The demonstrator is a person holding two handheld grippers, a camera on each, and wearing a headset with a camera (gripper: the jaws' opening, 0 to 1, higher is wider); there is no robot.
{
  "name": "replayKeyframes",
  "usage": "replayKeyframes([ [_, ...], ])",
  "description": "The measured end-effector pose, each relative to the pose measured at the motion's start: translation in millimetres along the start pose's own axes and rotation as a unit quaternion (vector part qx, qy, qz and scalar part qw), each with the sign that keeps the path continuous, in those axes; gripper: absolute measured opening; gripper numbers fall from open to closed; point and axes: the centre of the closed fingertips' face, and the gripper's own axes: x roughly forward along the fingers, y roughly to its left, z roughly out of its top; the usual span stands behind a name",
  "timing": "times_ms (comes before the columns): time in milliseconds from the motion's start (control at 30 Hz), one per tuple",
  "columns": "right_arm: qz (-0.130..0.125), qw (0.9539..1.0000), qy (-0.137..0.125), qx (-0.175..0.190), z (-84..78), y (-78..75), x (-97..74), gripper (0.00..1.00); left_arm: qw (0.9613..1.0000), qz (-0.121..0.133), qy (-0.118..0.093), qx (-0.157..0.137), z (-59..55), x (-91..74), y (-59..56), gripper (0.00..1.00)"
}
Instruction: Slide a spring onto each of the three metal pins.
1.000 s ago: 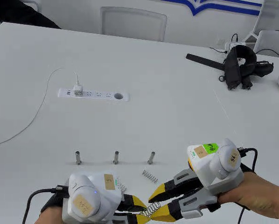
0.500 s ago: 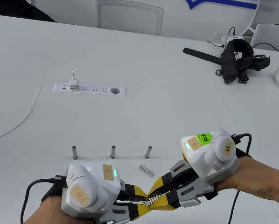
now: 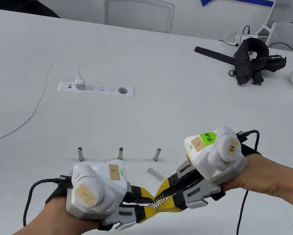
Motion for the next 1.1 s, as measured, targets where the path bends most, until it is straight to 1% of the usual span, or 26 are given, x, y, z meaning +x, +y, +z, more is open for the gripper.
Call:
replayKeyframes([
  [67, 0.001, 1.0, 0.001, -0.001, 1.6, 0.0, 0.8, 0.12, 1.0, 0.001, 0.0, 0.0, -0.8, -1.5, 0.0, 0.11],
  [233, 0.002, 1.0, 0.0, -0.002, 6.9, -1.7, 3.5, 0.12, 0.9999, 0.005, -0.005, -0.013, -4.4, -7.4, 2.9, 0.12],
  [433, 0.004, 0.9999, -0.011, 0.003, 18.3, -3.2, 6.4, 0.12, 0.9995, 0.019, 0.0, -0.027, -14.8, -18.8, 9.6, 0.17],
  [533, 0.003, 0.9999, -0.011, 0.003, 20.0, -4.0, 8.4, 0.12, 0.9986, 0.029, -0.001, -0.044, -19.2, -24.9, 15.0, 0.2],
  [633, -0.004, 0.9999, -0.012, 0.01, 20.4, -8.1, 9.6, 0.12, 0.9981, 0.038, -0.001, -0.049, -23.4, -30.0, 18.5, 0.21],
  [733, -0.009, 0.9998, -0.011, 0.012, 17.0, -12.6, 10.7, 0.12, 0.9974, 0.047, -0.002, -0.055, -27.5, -34.6, 20.9, 0.2],
  [867, -0.02, 0.9997, -0.001, 0.013, 13.1, -18.6, 11.0, 0.12, 0.9961, 0.061, 0.001, -0.065, -37.9, -41.3, 25.1, 0.21],
  [967, -0.038, 0.999, 0.008, 0.023, 8.3, -30.2, 11.6, 0.12, 0.9949, 0.073, 0.004, -0.069, -45.8, -46.1, 29.2, 0.22],
  [1000, -0.041, 0.9987, 0.012, 0.028, 6.1, -33.0, 12.7, 0.12, 0.9941, 0.08, 0.001, -0.073, -48.0, -48.2, 31.4, 0.23],
  [1067, -0.045, 0.9979, 0.019, 0.042, 2.0, -37.1, 14.6, 0.12, 0.9917, 0.09, -0.002, -0.091, -51.9, -51.1, 34.8, 0.27],
  [1100, -0.049, 0.9975, 0.028, 0.041, -1.2, -40.3, 15.9, 0.12, 0.9908, 0.096, -0.003, -0.095, -55.3, -53.5, 37.2, 0.28],
])
